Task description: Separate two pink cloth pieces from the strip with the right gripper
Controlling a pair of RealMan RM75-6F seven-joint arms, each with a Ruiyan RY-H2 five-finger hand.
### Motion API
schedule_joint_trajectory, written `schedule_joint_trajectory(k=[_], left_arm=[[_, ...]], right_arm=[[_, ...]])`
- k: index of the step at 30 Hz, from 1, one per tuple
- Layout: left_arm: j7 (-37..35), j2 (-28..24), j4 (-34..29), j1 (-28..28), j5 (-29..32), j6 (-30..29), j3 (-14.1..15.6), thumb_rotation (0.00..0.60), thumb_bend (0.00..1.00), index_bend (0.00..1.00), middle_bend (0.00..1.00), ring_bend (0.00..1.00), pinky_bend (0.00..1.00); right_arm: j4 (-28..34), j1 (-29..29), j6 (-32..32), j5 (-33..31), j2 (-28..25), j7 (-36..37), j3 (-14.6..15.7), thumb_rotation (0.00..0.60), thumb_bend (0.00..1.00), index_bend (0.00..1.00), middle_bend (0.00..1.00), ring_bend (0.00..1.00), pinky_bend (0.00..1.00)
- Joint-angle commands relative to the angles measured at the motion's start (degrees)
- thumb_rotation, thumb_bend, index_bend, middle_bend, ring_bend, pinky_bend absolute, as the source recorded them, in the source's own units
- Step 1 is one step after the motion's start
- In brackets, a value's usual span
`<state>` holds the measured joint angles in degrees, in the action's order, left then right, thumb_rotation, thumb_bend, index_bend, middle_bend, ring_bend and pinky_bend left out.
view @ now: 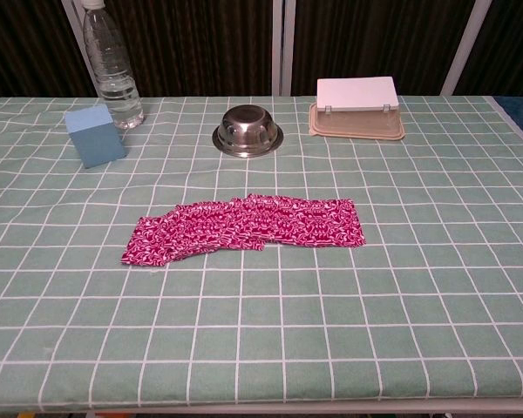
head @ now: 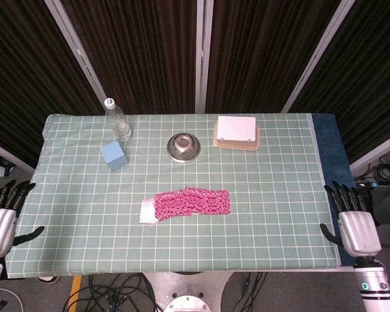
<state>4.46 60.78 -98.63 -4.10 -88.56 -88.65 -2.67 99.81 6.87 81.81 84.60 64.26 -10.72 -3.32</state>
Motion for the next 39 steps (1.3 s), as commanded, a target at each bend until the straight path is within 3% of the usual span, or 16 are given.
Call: schedule_joint_trajectory(k=[1, 11, 13, 16, 18, 19, 21, 22, 24, 25, 27, 31, 39], left_arm=[[0.07, 0.00, -0.05, -0.03, -0.03, 0.01, -0.02, 0.600, 0.00, 0.14, 0.11, 0.04, 0.14], [-0.13, 0.00, -0.03, -0.09, 0.11, 0.12, -0.07, 0.600, 0.00, 0.14, 0.11, 0.04, 0.14], [-0.05, -0.16, -0.29, -0.20, 0.12, 0.31, -0.09, 0.600, 0.00, 0.14, 0.11, 0.04, 0.14], [0.04, -0.39, -0.46, -0.34, 0.12, 0.29, -0.28, 0.600, 0.00, 0.14, 0.11, 0.04, 0.14], [0.01, -0.51, -0.59, -0.26, 0.08, 0.33, -0.13, 0.600, 0.00, 0.14, 0.11, 0.04, 0.14], [0.02, -0.55, -0.59, -0.14, 0.02, 0.23, 0.00, 0.600, 0.00, 0.14, 0.11, 0.04, 0.14], [-0.29, -0.49, -0.43, 0.10, 0.04, -0.06, 0.08, 0.600, 0.00, 0.14, 0.11, 0.04, 0.14], [-0.47, -0.38, -0.25, 0.13, 0.16, -0.12, 0.01, 0.600, 0.00, 0.14, 0.11, 0.04, 0.14], [-0.63, -0.13, 0.01, 0.08, 0.19, -0.09, -0.03, 0.600, 0.00, 0.14, 0.11, 0.04, 0.14], [-0.59, 0.04, 0.09, 0.01, 0.10, 0.04, 0.03, 0.600, 0.00, 0.14, 0.11, 0.04, 0.14], [-0.25, 0.27, 0.12, -0.15, -0.10, 0.32, 0.14, 0.600, 0.00, 0.14, 0.11, 0.04, 0.14], [0.00, 0.34, 0.21, -0.18, 0.02, 0.43, 0.15, 0.600, 0.00, 0.14, 0.11, 0.04, 0.14], [-0.71, 0.60, 0.86, -0.02, 0.27, 0.37, 0.19, 0.600, 0.00, 0.14, 0.11, 0.04, 0.14]], right_arm=[[-0.03, -0.02, 0.02, -0.03, 0.02, 0.05, -0.02, 0.600, 0.20, 0.00, 0.00, 0.00, 0.00], [0.04, -0.01, 0.04, -0.24, 0.19, 0.04, -0.15, 0.600, 0.23, 0.00, 0.00, 0.00, 0.00], [0.36, -0.01, -0.16, -0.46, 0.08, -0.26, -0.10, 0.600, 0.37, 0.00, 0.00, 0.00, 0.00], [0.54, -0.04, -0.11, -0.35, 0.07, -0.99, 0.02, 0.600, 0.77, 0.00, 0.00, 0.00, 0.00], [0.48, -0.03, -0.16, -0.20, 0.42, -1.06, 0.14, 0.600, 0.95, 0.00, 0.00, 0.00, 0.00], [0.49, 0.01, -0.34, -0.07, 0.45, -0.97, 0.29, 0.600, 0.99, 0.00, 0.01, 0.00, 0.01], [0.53, 0.12, -0.48, 0.62, 0.20, -0.45, 0.53, 0.600, 1.00, 0.00, 0.11, 0.15, 0.21], [0.43, 0.21, -0.50, 1.20, 0.03, 0.42, 0.64, 0.600, 1.00, 0.00, 0.22, 0.29, 0.35], [0.18, 0.47, -1.10, 1.65, -0.27, 1.39, 0.91, 0.600, 1.00, 0.00, 0.52, 0.59, 0.60], [0.00, 0.64, -1.60, 1.59, -0.44, 1.27, 1.03, 0.600, 1.00, 0.00, 0.65, 0.69, 0.66], [-0.23, 0.88, -2.20, 1.48, -0.26, 0.31, 1.19, 0.600, 1.00, 0.00, 0.76, 0.77, 0.70], [-0.64, 1.21, -2.65, 1.55, 0.94, -1.50, 1.33, 0.600, 1.00, 0.00, 0.85, 0.84, 0.73], [-1.51, 3.68, -7.80, 0.80, 4.81, -8.44, 2.37, 0.600, 1.00, 0.02, 0.89, 0.87, 0.73]])
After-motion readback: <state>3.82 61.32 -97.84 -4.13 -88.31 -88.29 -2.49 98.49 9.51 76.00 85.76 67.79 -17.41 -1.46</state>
